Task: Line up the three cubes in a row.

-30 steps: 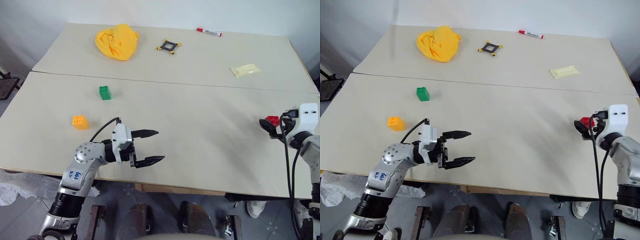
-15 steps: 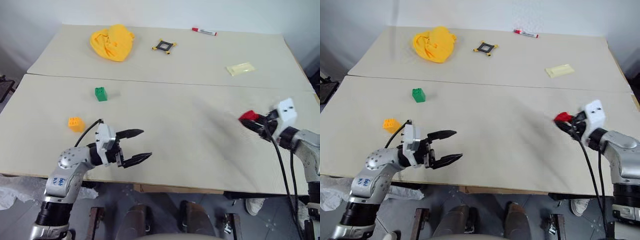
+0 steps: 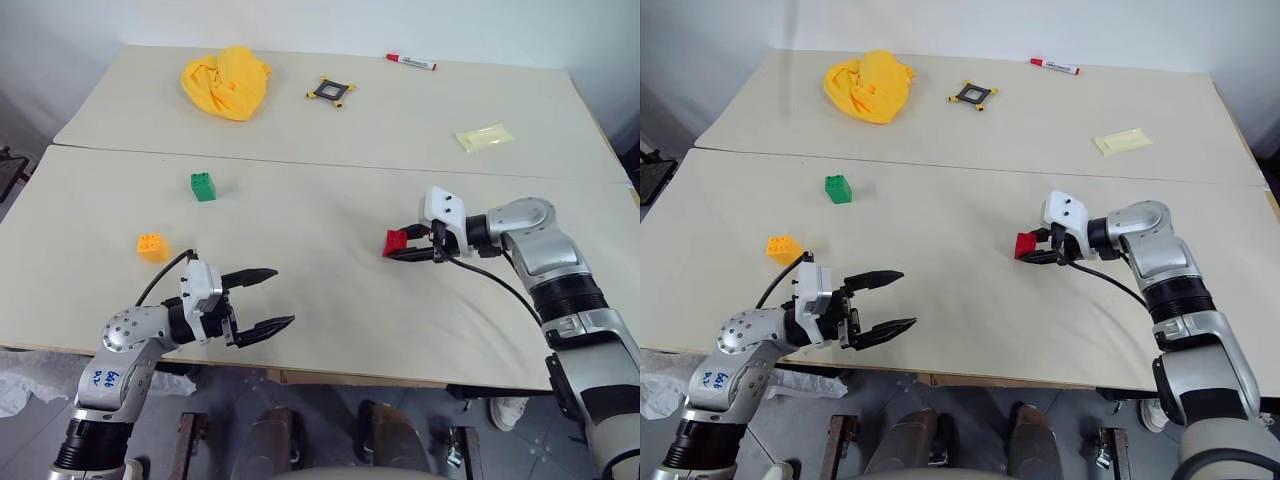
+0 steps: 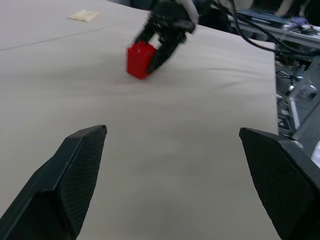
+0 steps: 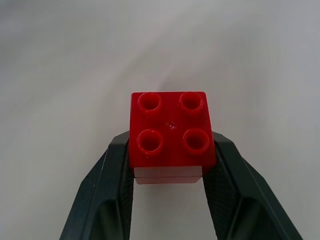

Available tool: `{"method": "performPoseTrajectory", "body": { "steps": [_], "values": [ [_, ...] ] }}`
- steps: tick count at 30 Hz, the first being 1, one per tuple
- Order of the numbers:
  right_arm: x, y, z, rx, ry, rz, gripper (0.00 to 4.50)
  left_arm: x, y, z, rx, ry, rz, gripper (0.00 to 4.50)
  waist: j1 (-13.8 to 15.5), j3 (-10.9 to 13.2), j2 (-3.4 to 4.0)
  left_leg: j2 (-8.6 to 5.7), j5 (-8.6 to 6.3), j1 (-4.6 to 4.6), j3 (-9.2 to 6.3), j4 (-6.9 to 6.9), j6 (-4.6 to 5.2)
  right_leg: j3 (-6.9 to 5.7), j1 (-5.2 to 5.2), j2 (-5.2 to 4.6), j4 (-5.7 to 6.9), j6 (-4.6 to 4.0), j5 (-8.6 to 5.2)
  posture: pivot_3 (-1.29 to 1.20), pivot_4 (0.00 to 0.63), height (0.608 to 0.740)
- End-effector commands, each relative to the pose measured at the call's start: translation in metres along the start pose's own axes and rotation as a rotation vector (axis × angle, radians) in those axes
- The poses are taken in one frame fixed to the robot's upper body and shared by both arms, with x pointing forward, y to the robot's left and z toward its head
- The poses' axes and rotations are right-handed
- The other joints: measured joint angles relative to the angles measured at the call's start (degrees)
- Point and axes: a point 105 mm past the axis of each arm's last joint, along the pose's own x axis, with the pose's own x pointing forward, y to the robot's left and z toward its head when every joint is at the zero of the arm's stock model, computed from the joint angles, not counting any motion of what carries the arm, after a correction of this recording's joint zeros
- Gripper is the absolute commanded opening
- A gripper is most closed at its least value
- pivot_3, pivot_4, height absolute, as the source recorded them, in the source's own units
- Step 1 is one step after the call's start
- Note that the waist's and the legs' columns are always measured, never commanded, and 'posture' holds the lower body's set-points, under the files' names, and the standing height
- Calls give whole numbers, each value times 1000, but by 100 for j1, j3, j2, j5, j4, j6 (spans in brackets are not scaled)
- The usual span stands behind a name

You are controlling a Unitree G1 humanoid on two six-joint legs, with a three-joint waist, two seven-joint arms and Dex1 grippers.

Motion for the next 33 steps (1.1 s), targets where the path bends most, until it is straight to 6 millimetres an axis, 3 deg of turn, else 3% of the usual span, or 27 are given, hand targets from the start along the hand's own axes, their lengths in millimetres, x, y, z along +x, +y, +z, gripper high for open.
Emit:
{"method": "performPoseTrajectory", "body": {
  "steps": [1, 5, 7, 11, 13, 17, 20, 23, 26, 30, 33],
  "values": [
    [-6, 1, -1, -18, -27, 10, 2412, -9, 1, 11, 24, -49, 71, 4500, -9, 0, 0, 0, 0, 0, 1, 0, 0, 0, 0, 0, 0, 0, 0, 0, 150, 740],
    [-12, -7, -1, -49, -61, -27, 3726, -17, -2, 8, 14, -39, 105, 4500, -15, 0, 0, 1, 0, 3, 5, 0, 0, 2, 2, 0, 0, 0, 0, 0, 150, 740],
    [-19, -9, 7, -83, -140, -51, 4388, -29, 7, 9, 27, -46, 198, 4500, -17, 0, 0, 1, 0, 3, 6, 0, 0, 3, 2, 0, 0, 0, 0, 0, 150, 740],
    [-34, -5, 20, -153, -294, -81, 4451, -64, 27, 9, 52, -71, 452, 4500, -16, 1, 0, 3, 0, 5, 6, 0, -1, 3, 2, 1, 0, 0, 0, 0, 150, 740],
    [-43, 3, 28, -152, -410, -77, 4451, -92, 35, 4, 50, -69, 630, 4500, -7, 1, -1, 4, 0, 6, 3, 0, -1, 2, 4, 1, -1, 0, 0, 0, 150, 740],
    [-46, 27, 46, -77, -628, -152, 4451, -152, 25, -12, -2, -84, 977, 4500, -8, 1, -4, 8, -7, 6, 2, -4, -5, 2, 5, 0, -6, 0, 0, 0, 150, 740],
    [-44, 40, 45, -43, -672, -202, 4451, -165, 20, -15, -1, -94, 1075, 4500, 24, 4, -8, 12, -12, 7, 9, 2, -6, 2, 4, 2, -5, 0, 0, 0, 150, 740],
    [-44, 44, 42, -50, -690, -267, 4451, -154, 14, -15, -81, -142, 1031, 4500, 103, 1, -15, 8, -11, 15, 14, 9, -4, 10, 9, -4, 1, 0, 6, 0, 150, 740],
    [-48, 44, 44, -42, -728, -307, 4451, -122, 16, -6, -76, -130, 908, 4500, 136, -1, -18, 8, -19, 16, 16, 9, -2, 20, 8, -6, -2, 1, 9, 0, 150, 740],
    [-51, 43, 40, -30, -705, -325, 4451, -70, 58, 41, -45, -224, 878, 4500, 196, -1, -19, 8, -19, 11, 9, 9, -4, 20, 3, 0, 2, -1, 8, 0, 150, 740],
    [-47, 45, 40, -32, -688, -306, 4451, -46, 93, 43, -69, -131, 960, 4500, 134, -10, -26, 0, -14, 14, 11, 12, -3, 19, 6, 1, 11, -1, 9, 0, 150, 740]
  ]
}}
